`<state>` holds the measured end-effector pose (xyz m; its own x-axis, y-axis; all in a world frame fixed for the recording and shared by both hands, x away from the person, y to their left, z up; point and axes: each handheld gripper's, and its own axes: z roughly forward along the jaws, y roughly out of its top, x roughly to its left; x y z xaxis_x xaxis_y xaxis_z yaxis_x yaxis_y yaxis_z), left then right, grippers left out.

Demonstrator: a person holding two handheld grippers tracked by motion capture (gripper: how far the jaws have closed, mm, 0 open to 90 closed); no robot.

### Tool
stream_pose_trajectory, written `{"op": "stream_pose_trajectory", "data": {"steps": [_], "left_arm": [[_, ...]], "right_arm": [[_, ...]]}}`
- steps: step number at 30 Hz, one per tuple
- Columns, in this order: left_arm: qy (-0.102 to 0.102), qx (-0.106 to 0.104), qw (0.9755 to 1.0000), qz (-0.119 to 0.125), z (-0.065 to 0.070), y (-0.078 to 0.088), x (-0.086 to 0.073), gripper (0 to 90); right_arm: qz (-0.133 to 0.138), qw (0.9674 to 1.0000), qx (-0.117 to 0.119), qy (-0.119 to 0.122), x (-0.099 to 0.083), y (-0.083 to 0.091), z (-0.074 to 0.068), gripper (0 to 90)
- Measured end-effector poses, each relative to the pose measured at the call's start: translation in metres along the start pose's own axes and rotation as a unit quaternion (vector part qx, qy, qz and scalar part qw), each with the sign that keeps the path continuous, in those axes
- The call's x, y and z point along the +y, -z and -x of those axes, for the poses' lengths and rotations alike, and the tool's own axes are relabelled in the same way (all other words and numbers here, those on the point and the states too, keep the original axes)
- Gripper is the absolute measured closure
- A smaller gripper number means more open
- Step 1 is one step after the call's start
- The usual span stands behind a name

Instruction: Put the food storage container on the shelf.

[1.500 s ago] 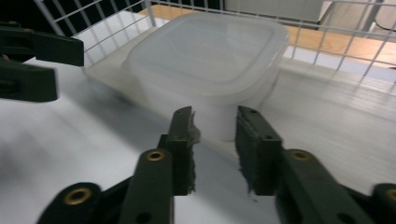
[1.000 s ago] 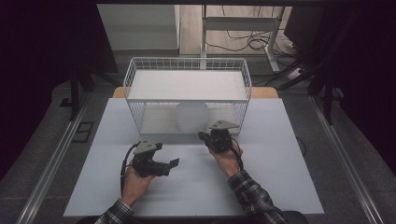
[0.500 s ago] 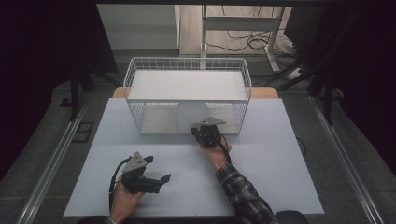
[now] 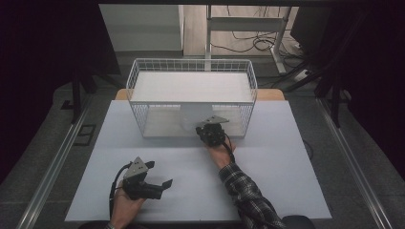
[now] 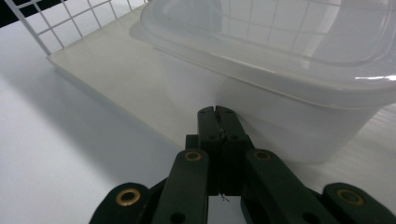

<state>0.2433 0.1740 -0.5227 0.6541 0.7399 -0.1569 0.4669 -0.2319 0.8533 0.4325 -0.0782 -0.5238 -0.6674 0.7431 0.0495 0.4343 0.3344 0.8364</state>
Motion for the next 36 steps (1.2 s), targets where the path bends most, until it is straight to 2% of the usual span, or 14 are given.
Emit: {"op": "stream_pose_trajectory", "data": {"steps": [6,11,18,20,25,30,36], "left_arm": [[-0.005,0.008,0.9999,0.006,0.0,0.003,0.0,2.4],[0.0,0.009,0.9999,0.005,-0.003,0.005,-0.001,2.5],[0.003,0.014,0.9999,0.007,-0.005,0.009,-0.002,2.4],[0.007,0.014,0.9998,0.01,-0.006,0.01,-0.003,2.5],[0.009,0.016,0.9998,0.011,-0.008,0.011,-0.003,2.6],[0.011,0.014,0.9998,0.01,-0.008,0.01,-0.004,3.0],[0.007,0.013,0.9999,0.002,-0.007,0.007,-0.004,2.8]], "right_arm": [[-0.005,1.0,-0.008,0.001,0.003,-0.003,0.002,89.1],[-0.006,0.9999,0.0,0.008,0.002,0.002,-0.004,87.1],[-0.007,0.9998,0.006,0.019,0.003,0.012,-0.013,65.4],[-0.012,0.9997,0.014,0.013,0.004,0.017,-0.014,56.5],[-0.02,0.9995,0.022,0.013,0.004,0.025,-0.013,42.8],[-0.028,0.999,0.032,0.016,0.001,0.034,-0.014,30.7],[-0.027,0.9983,0.046,0.023,0.0,0.044,-0.015,20.2]]}}
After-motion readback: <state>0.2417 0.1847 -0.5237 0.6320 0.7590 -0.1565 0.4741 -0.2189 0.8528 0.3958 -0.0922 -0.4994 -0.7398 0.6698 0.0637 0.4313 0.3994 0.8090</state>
